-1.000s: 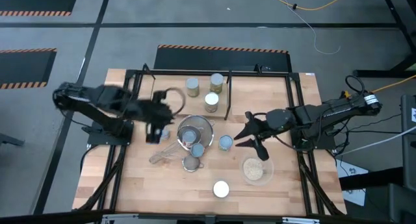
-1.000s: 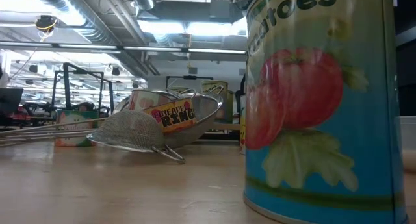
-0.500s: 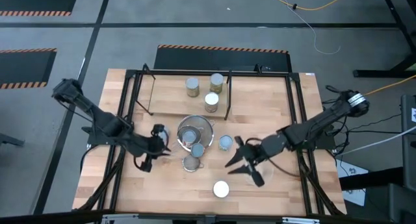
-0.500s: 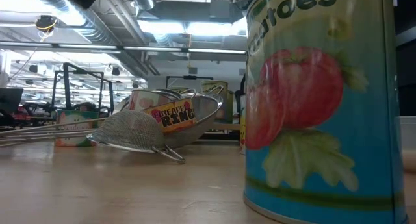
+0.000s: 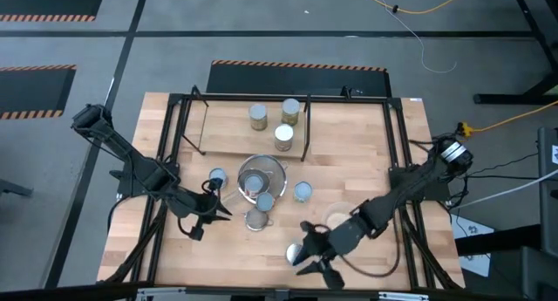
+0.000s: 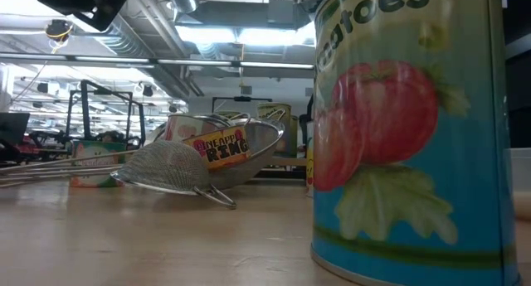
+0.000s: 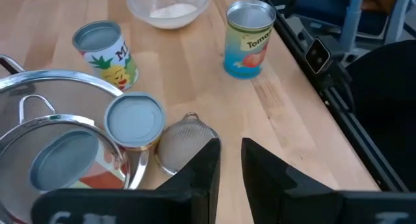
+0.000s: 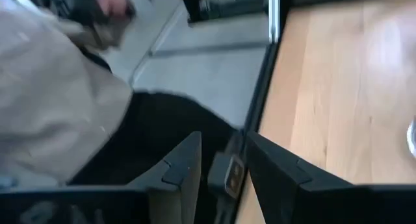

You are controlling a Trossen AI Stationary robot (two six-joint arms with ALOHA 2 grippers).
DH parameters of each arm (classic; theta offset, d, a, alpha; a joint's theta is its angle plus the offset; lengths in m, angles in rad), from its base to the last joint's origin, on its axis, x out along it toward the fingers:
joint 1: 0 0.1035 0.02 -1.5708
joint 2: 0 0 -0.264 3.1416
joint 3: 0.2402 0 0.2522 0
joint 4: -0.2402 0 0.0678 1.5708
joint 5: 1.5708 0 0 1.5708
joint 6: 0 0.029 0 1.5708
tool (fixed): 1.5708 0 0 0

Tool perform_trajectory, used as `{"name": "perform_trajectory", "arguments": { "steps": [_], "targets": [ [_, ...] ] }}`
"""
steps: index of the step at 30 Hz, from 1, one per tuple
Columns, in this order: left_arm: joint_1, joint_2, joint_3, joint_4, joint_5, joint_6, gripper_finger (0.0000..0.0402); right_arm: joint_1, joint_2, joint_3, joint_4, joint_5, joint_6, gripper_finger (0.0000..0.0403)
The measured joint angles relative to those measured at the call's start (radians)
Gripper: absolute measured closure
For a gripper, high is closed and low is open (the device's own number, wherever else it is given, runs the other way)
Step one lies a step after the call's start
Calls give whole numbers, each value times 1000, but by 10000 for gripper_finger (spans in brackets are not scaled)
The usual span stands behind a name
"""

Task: Pick and place cans onto a shelf
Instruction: Put the canned tomatoes on the shelf

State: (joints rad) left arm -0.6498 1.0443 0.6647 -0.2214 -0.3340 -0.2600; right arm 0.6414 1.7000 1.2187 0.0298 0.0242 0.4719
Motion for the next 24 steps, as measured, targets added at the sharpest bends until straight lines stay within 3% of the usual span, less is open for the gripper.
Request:
{"name": "perform_trajectory", "arguments": {
  "steps": [7, 19, 24],
  "targets": [
    [0, 0, 0, 0, -20, 0, 346, 30, 82, 107, -281, 1, -4, 276],
    [0, 0, 0, 3, -21, 0, 346, 27, 146, 116, -296, 40, -14, 276],
    [0, 0, 0, 5, -21, 0, 346, 27, 152, 116, -292, 131, -6, 276]
  ]
}}
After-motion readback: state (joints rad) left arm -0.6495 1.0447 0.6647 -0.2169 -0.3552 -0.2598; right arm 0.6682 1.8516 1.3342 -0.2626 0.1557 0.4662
